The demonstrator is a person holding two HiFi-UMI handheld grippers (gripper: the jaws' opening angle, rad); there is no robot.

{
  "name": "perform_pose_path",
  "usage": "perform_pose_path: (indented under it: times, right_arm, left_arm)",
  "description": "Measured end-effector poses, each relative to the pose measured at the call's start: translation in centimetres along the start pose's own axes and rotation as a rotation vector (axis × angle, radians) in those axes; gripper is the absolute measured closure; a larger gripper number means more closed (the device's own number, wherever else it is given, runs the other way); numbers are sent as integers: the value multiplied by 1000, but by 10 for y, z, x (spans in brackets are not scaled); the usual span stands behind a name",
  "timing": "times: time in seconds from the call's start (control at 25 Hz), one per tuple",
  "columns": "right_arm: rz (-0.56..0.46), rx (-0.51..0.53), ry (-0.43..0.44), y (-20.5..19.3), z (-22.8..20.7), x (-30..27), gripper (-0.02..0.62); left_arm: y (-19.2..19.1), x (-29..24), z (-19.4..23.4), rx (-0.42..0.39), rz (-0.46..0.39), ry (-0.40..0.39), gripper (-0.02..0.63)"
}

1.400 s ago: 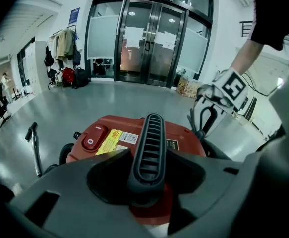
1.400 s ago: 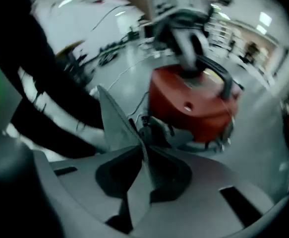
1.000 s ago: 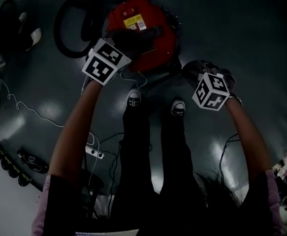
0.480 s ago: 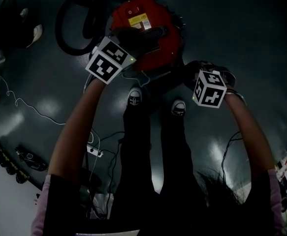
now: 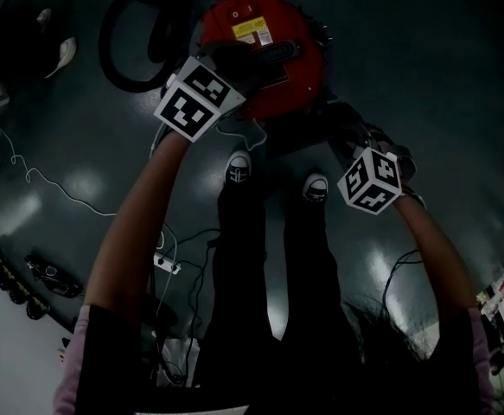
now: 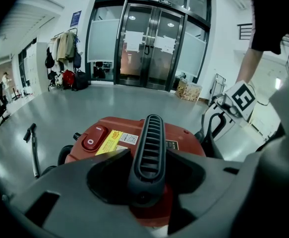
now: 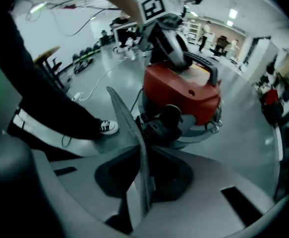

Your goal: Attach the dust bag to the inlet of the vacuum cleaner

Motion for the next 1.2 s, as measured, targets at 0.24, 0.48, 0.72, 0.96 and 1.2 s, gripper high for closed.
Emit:
perform_pose_path:
  times: [0.24,0.48,0.72,0.96,1.2]
  right_arm:
    - [-26,-303,-19,19,-9,-6,534]
    - [-50,-172,77,-4,-10,-2,535]
    - [12,79,122,9,-9,-12,534]
    - [-24,632,24,12,4,-11,517]
    - [-50,463,32,5,-2,-7,518]
  left_arm:
    - [-3,2,0,0,0,5,413]
    - [-1,2,1,4,3,-9,413]
    - [-5,7,2,-9,-21,-4,413]
    - [-4,3,3,-10,-24,-7,413]
    - [-2,2,1,9,1,-27,413]
Point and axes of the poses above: the fingertips, and each gripper's own axes: x backward along the fingers, z to its left, y out of its top, the point moved 5 cm from there along x, backward along the fingers, and after that the axes turned 13 degrees about -y, right-handed, at the moved point
